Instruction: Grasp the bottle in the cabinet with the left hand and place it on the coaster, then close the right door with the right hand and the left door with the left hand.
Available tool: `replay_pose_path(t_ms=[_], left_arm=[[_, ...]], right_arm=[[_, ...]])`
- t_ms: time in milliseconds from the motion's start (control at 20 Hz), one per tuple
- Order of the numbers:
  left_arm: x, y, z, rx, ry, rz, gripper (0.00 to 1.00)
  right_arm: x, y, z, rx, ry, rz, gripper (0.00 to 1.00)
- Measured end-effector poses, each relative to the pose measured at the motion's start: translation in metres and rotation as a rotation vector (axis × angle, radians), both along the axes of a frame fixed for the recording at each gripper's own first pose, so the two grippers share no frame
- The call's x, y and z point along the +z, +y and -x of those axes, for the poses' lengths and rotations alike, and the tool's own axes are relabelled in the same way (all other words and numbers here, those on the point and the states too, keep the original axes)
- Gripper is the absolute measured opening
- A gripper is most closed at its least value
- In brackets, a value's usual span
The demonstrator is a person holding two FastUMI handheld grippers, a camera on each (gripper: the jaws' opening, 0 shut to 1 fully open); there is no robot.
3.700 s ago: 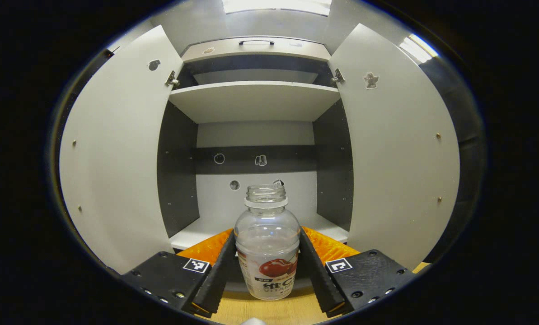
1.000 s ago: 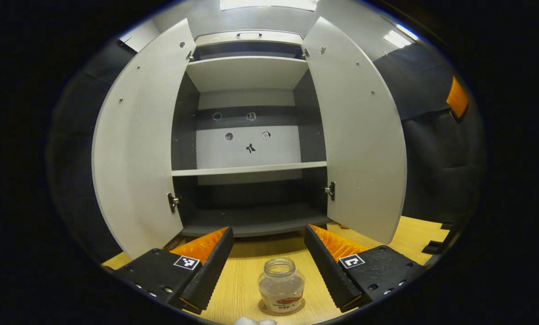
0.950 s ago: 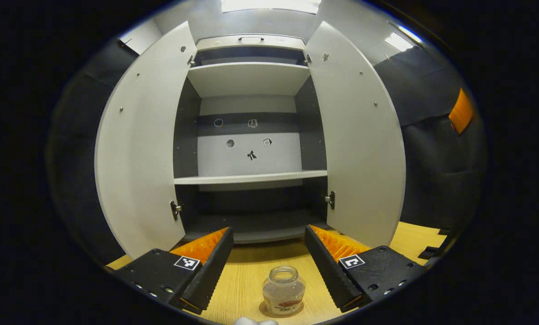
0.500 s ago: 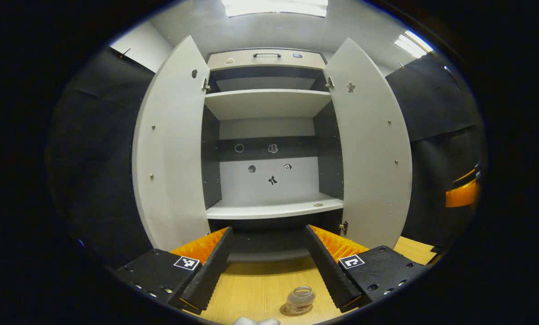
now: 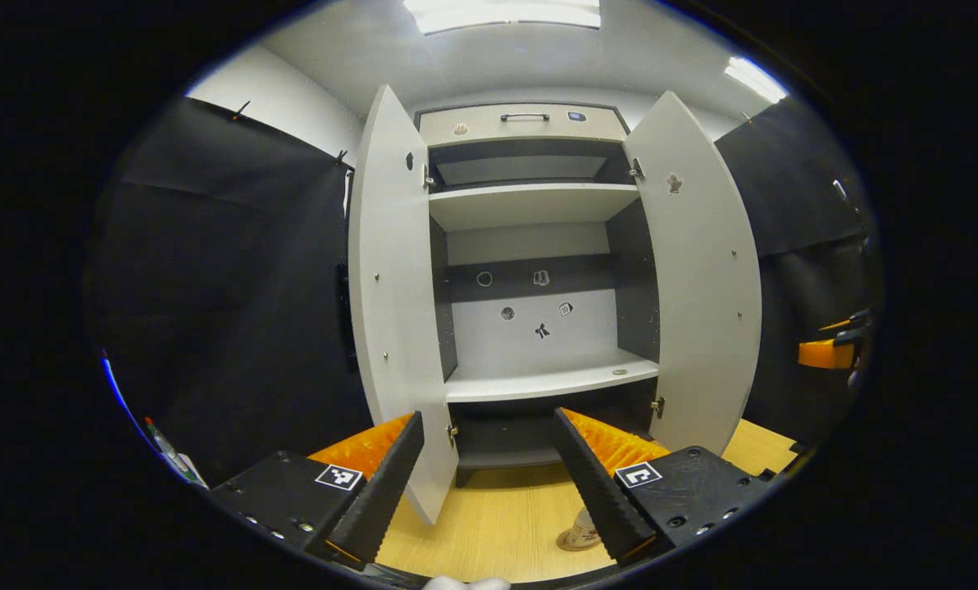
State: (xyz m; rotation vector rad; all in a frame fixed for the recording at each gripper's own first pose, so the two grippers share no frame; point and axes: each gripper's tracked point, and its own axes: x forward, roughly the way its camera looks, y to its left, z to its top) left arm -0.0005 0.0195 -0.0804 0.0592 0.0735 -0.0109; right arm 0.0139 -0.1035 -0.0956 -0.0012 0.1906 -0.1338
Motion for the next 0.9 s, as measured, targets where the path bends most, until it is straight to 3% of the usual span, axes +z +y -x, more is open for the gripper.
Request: replay_pose_path(t_ms=[250, 400, 650, 900], left_arm=[[0.005, 0.003, 0.008, 0.023, 0.020, 0.022, 0.95], [0.011, 0.003, 0.008, 0.041, 0.026, 0.022, 0.96], [0.021, -0.003, 0.001, 0.089, 0.002, 0.045, 0.96], [0.025, -0.013, -0.009, 0.123, -0.010, 0.049, 0.95]], right_arm=[[0.029, -0.048, -0.041, -0.026, -0.054, 0.024, 0.83], [0.058, -0.061, -0.070, 0.010, -0.100, 0.017, 0.83], [0.092, -0.061, -0.121, 0.106, -0.137, 0.027, 0.84], [0.108, -0.037, -0.144, 0.255, -0.144, 0.043, 0.84]])
